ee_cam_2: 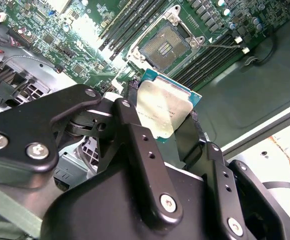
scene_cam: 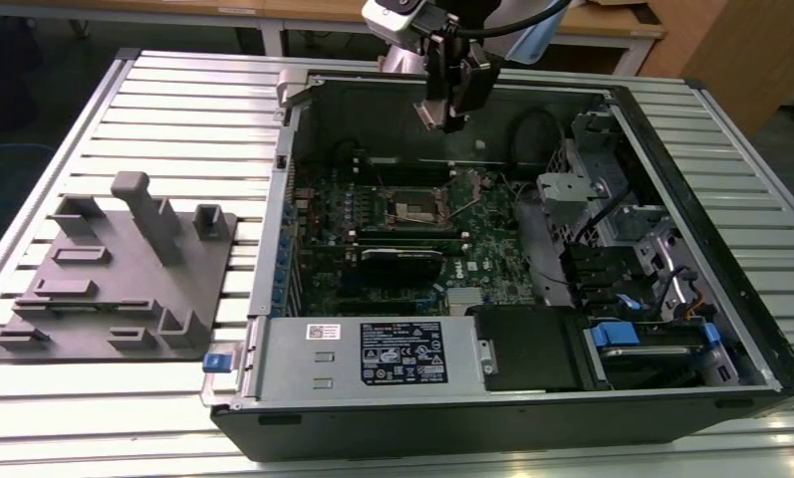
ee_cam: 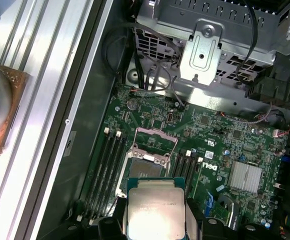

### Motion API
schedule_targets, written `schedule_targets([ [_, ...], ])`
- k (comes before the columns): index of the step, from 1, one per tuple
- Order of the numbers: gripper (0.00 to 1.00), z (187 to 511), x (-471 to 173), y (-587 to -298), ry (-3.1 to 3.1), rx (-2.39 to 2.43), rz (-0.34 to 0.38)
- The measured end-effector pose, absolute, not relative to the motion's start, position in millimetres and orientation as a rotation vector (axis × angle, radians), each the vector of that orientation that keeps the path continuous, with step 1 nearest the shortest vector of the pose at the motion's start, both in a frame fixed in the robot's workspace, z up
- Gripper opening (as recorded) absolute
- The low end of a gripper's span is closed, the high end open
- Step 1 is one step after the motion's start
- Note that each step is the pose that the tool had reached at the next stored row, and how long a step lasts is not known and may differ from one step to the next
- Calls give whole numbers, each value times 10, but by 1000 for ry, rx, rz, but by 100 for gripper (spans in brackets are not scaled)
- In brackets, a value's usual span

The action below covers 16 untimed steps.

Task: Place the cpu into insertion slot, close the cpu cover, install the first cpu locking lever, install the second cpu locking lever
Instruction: 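Place the cpu into insertion slot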

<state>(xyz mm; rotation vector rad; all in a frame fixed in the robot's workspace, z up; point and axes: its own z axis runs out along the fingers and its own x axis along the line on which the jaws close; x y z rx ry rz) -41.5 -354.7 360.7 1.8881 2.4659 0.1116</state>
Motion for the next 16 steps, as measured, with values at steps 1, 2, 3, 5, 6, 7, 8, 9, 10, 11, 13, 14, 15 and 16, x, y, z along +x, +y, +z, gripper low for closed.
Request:
schedule_targets([
  [1,54,3607,-415,-3547,2466,1888,112],
  [2,54,3607,-415,-3547,2466,1888,112],
  [3,54,3607,-415,-3547,2466,1888,112],
  [5,54,3608,-415,-3547,2466,1888,112],
  [6,54,3607,-415,-3547,2466,1888,112],
  [7,54,3607,-415,-3547,2465,1889,112],
  [8,54,3607,-415,-3547,2465,1890,112],
  [9,54,3606,-415,-3547,2463,1892,112],
  [10,54,3605,-415,-3547,2460,1896,112],
  [11,54,3603,-414,-3547,2455,1902,111],
  [13,54,3599,-415,-3547,2435,1926,111],
  [14,54,3595,-415,-3547,2422,1942,110],
  [15,54,3592,-415,-3547,2409,1957,110],
  [16,54,3589,-415,-3547,2395,1973,110],
])
